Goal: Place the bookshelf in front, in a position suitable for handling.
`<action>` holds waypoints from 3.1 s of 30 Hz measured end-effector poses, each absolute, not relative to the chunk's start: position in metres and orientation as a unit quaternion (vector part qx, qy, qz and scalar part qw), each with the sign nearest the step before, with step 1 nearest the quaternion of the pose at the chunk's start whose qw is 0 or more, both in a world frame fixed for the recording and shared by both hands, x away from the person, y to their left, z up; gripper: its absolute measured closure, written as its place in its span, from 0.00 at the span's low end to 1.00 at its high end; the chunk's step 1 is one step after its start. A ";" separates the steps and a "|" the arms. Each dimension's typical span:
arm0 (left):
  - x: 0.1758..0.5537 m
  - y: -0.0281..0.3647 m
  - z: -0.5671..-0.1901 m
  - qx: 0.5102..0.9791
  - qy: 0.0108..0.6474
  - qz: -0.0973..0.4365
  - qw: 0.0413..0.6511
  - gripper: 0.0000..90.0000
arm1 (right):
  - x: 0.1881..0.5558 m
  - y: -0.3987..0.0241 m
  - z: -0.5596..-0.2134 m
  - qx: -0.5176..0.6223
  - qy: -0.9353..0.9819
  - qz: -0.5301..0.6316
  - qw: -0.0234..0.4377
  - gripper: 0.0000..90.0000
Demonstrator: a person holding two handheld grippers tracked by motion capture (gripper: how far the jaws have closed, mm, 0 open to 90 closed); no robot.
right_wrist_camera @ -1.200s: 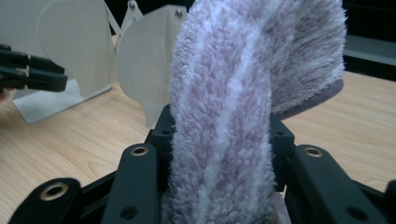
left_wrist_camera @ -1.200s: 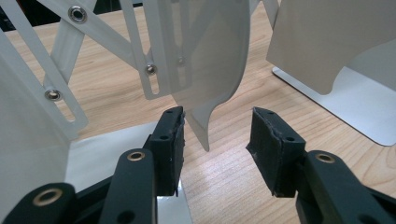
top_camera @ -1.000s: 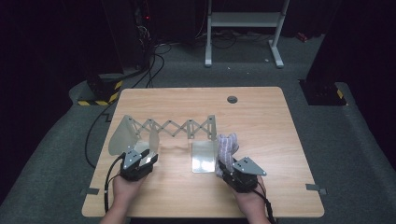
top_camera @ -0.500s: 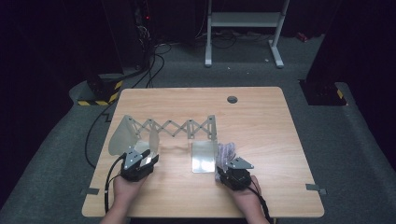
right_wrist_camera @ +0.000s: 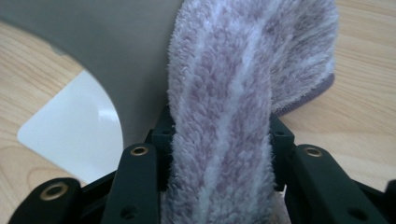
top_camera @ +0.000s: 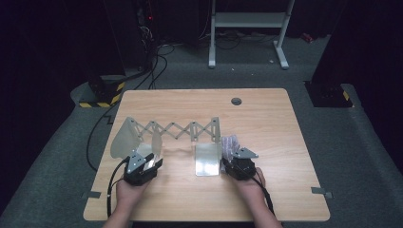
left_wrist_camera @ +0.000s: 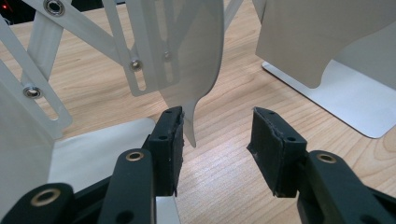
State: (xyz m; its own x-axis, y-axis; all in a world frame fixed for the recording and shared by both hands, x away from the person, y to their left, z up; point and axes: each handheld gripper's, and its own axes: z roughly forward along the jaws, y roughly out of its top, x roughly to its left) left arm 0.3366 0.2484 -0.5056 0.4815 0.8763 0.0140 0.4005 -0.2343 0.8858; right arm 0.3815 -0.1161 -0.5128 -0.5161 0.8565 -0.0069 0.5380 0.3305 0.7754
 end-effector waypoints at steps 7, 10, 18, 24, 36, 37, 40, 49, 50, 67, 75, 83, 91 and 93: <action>0.336 0.249 -0.506 0.738 0.433 0.270 0.442 0.60 | 0.381 -0.112 -0.499 0.415 0.788 0.394 0.225 0.67; 0.336 0.248 -0.506 0.738 0.433 0.269 0.442 0.60 | 0.379 -0.111 -0.487 0.405 0.786 0.403 0.236 0.67; 0.336 0.248 -0.506 0.738 0.433 0.270 0.442 0.60 | 0.373 -0.105 -0.442 0.371 0.772 0.437 0.274 0.66; 0.336 0.248 -0.506 0.737 0.433 0.270 0.443 0.60 | 0.374 -0.100 -0.427 0.356 0.764 0.449 0.297 0.66; 0.335 0.249 -0.507 0.737 0.433 0.269 0.443 0.60 | 0.405 -0.096 -0.489 0.395 0.796 0.388 0.244 0.66; 0.335 0.249 -0.507 0.737 0.433 0.269 0.444 0.60 | 0.404 -0.095 -0.495 0.399 0.799 0.382 0.237 0.66; 0.335 0.248 -0.506 0.737 0.432 0.269 0.445 0.60 | 0.404 -0.095 -0.515 0.404 0.812 0.359 0.220 0.66; 0.335 0.248 -0.506 0.736 0.432 0.269 0.447 0.60 | 0.399 -0.097 -0.507 0.397 0.811 0.366 0.226 0.66; 0.335 0.248 -0.506 0.735 0.432 0.269 0.447 0.60 | 0.398 -0.098 -0.503 0.396 0.809 0.370 0.228 0.66; 0.334 0.249 -0.505 0.735 0.432 0.270 0.448 0.60 | 0.386 -0.100 -0.420 0.362 0.761 0.450 0.294 0.66; 0.334 0.248 -0.505 0.735 0.431 0.268 0.449 0.60 | 0.407 -0.096 -0.447 0.384 0.773 0.426 0.271 0.66; 0.334 0.247 -0.505 0.736 0.430 0.267 0.449 0.60 | 0.412 -0.094 -0.490 0.396 0.801 0.382 0.234 0.66; 0.334 0.248 -0.505 0.735 0.431 0.267 0.450 0.60 | 0.388 -0.101 -0.521 0.391 0.814 0.373 0.213 0.66; 0.334 0.248 -0.505 0.736 0.430 0.267 0.449 0.60 | 0.379 -0.103 -0.521 0.383 0.818 0.373 0.211 0.66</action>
